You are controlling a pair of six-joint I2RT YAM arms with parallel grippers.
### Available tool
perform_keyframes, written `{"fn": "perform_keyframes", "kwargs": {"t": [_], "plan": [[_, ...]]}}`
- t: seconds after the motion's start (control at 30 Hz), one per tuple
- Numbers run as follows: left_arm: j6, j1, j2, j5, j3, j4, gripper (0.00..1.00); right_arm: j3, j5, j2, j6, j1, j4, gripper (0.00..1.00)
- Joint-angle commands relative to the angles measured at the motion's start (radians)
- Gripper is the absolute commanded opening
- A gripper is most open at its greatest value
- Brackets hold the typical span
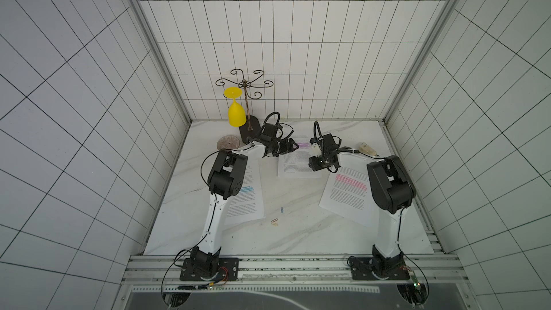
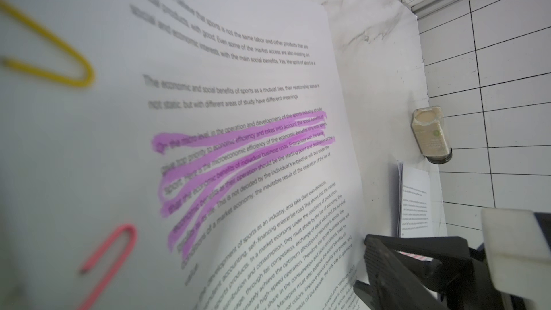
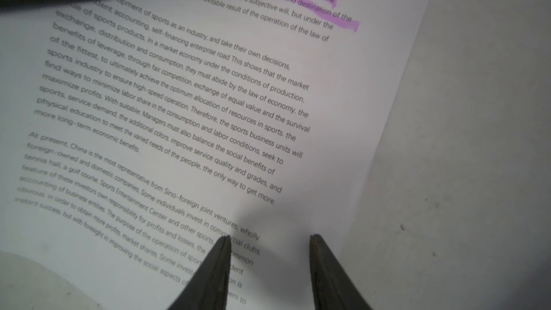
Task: Unclip the paperclips from the documents
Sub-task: Pick up the document from the center of the board.
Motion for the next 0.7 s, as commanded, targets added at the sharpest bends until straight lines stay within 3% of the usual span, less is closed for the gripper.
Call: {"fn": "perform_keyframes", "kwargs": {"t": [0.0, 0.17, 0.33, 0.67], "plan": [[0.033, -0.005, -0.029, 0.005, -0.040, -0.098, 0.70, -0.071, -0.037, 0.023, -0.006, 0.019, -0.067, 0.44], [0.098, -0.005, -0.056, -0.070, -0.032, -0.162, 0.39, -0.092, -0.047, 0.011, 0.001, 0.018, -0.059, 0.45], [0.143, -0.004, -0.087, -0.110, -0.031, -0.198, 0.00, -0.109, -0.085, 0.000, 0.032, 0.013, -0.042, 0.44], [0.313, -0.029, -0.262, -0.172, -0.058, -0.231, 0.00, -0.119, -0.246, -0.153, 0.079, -0.045, -0.016, 0.47]]}}
